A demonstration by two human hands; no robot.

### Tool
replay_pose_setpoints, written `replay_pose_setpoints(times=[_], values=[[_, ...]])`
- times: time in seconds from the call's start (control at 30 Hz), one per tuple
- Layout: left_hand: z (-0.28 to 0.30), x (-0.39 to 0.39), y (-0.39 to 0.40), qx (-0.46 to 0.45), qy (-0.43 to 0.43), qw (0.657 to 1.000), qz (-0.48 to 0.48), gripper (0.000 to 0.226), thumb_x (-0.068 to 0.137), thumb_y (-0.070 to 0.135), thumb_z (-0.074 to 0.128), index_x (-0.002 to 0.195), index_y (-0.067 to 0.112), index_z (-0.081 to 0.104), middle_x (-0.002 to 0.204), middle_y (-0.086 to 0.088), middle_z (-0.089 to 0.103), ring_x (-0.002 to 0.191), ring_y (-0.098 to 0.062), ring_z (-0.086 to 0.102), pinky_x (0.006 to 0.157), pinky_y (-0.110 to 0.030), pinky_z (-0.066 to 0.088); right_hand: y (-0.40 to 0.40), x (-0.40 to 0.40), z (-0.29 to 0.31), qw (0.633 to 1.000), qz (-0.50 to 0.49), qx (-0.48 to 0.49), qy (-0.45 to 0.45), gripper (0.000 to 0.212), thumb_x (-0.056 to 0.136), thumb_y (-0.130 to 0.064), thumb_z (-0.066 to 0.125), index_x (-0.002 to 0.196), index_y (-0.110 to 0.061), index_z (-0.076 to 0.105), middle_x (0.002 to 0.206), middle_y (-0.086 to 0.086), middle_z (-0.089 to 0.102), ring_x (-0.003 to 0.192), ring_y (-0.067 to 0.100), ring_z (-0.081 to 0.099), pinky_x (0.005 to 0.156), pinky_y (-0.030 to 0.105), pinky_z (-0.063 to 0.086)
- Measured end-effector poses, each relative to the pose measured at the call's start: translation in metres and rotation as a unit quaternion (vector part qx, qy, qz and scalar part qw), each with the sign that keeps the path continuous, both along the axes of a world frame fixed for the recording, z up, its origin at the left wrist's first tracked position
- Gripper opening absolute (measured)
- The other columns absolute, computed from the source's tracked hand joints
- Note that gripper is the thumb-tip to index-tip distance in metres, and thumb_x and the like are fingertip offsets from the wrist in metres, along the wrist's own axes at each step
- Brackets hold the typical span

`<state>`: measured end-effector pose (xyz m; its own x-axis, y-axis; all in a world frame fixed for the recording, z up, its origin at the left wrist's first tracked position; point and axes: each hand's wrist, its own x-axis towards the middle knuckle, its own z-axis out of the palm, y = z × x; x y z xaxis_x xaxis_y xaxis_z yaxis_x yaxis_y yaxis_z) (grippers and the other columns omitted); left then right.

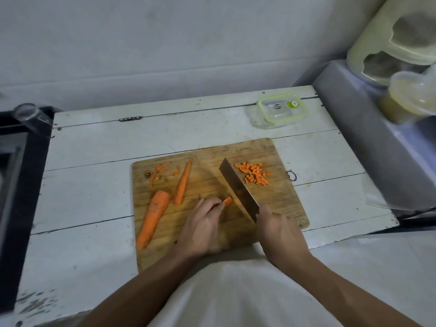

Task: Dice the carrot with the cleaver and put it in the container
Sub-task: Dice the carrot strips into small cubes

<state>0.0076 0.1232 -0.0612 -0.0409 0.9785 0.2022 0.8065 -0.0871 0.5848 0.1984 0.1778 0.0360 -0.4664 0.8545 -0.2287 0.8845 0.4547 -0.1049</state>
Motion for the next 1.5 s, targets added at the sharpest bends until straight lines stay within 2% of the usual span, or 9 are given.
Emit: replay_pose_setpoints(times=[0.17, 0.3, 0.47, 0.67, 0.8, 0.97, 1.17, 1.3, 1.5], values=[[0.004, 0.001, -0.001, 0.004, 0.000, 1.000, -0.011, 0.034, 0.095, 0.003, 0.064, 0.130, 0.004, 0.068, 0.122, -0.004, 0.062, 0.106, -0.017, 0.055, 0.083, -0.032, 0.056, -0.010, 0.012, 0.000, 0.999, 0.031, 0.008, -0.025, 0.026, 0.086, -0.015, 0.070, 0.093, -0.023, 0.046, 0.067, -0.004, 0.059, 0.046, 0.017, 0.046, 0.049, 0.027, 0.033], [0.003, 0.001, 0.000, -0.005, 0.003, 1.000, -0.010, 0.033, 0.095, 0.003, 0.062, 0.127, 0.006, 0.070, 0.120, -0.003, 0.062, 0.105, -0.017, 0.055, 0.083, -0.033, 0.055, -0.014, 0.009, 0.003, 0.999, 0.032, -0.024, -0.024, 0.013, 0.095, -0.016, 0.055, 0.103, -0.022, 0.047, 0.081, 0.000, 0.064, 0.060, 0.022, 0.058, 0.056, 0.030, 0.042], [0.003, -0.002, 0.001, -0.003, 0.011, 1.000, -0.017, 0.041, 0.089, -0.005, 0.063, 0.129, 0.004, 0.068, 0.120, -0.006, 0.061, 0.105, -0.021, 0.055, 0.088, -0.038, 0.055, -0.002, -0.019, -0.003, 0.998, 0.039, -0.023, -0.043, 0.021, 0.093, -0.009, 0.053, 0.107, -0.020, 0.041, 0.086, 0.004, 0.068, 0.076, 0.029, 0.069, 0.062, 0.036, 0.049], [0.004, -0.001, -0.005, 0.013, -0.014, 1.000, -0.003, 0.036, 0.093, -0.003, 0.060, 0.127, 0.002, 0.069, 0.118, -0.005, 0.063, 0.104, -0.021, 0.058, 0.090, -0.038, 0.055, 0.010, -0.021, 0.002, 0.999, -0.019, -0.022, 0.016, 0.008, 0.103, -0.019, 0.044, 0.099, -0.024, 0.038, 0.081, 0.002, 0.065, 0.070, 0.026, 0.065, 0.062, 0.038, 0.054], [0.002, -0.002, -0.005, 0.005, -0.014, 1.000, -0.003, 0.035, 0.096, 0.001, 0.058, 0.129, 0.005, 0.068, 0.119, -0.003, 0.060, 0.105, -0.018, 0.056, 0.087, -0.035, 0.055, -0.005, 0.000, 0.007, 1.000, 0.015, -0.013, 0.002, 0.023, 0.099, -0.018, 0.053, 0.093, -0.026, 0.032, 0.074, -0.004, 0.057, 0.059, 0.020, 0.055, 0.055, 0.030, 0.042], [0.003, -0.002, -0.005, 0.000, -0.006, 1.000, 0.000, 0.033, 0.096, 0.002, 0.061, 0.128, 0.007, 0.070, 0.114, -0.002, 0.060, 0.102, -0.016, 0.054, 0.083, -0.031, 0.054, -0.014, 0.003, 0.004, 0.999, 0.033, -0.021, -0.020, 0.015, 0.095, -0.015, 0.058, 0.095, -0.023, 0.045, 0.075, 0.001, 0.064, 0.054, 0.021, 0.050, 0.052, 0.029, 0.035], [0.005, -0.002, -0.005, 0.002, -0.007, 1.000, 0.006, 0.035, 0.092, -0.001, 0.059, 0.124, 0.005, 0.071, 0.108, -0.003, 0.061, 0.096, -0.019, 0.054, 0.079, -0.033, 0.053, -0.006, -0.018, -0.002, 0.998, 0.046, -0.033, -0.041, 0.017, 0.097, -0.011, 0.048, 0.108, -0.021, 0.041, 0.087, 0.002, 0.068, 0.073, 0.025, 0.068, 0.067, 0.038, 0.057], [0.003, -0.005, -0.009, 0.007, -0.009, 1.000, 0.010, 0.039, 0.092, -0.002, 0.058, 0.129, 0.007, 0.069, 0.114, -0.004, 0.063, 0.102, -0.020, 0.056, 0.088, -0.036, 0.054, 0.006, -0.031, -0.005, 0.999, 0.020, -0.031, 0.004, 0.005, 0.103, -0.018, 0.043, 0.105, -0.022, 0.041, 0.083, 0.003, 0.067, 0.074, 0.028, 0.068, 0.059, 0.037, 0.049], [0.002, -0.005, -0.020, 0.028, -0.036, 0.998, 0.030, 0.029, 0.095, 0.001, 0.062, 0.122, 0.006, 0.073, 0.118, -0.003, 0.065, 0.104, -0.017, 0.060, 0.090, -0.029, 0.054, -0.009, 0.000, 0.006, 0.999, 0.034, -0.040, -0.010, 0.019, 0.101, -0.020, 0.046, 0.095, -0.025, 0.029, 0.087, 0.003, 0.068, 0.075, 0.030, 0.066, 0.060, 0.033, 0.037]])
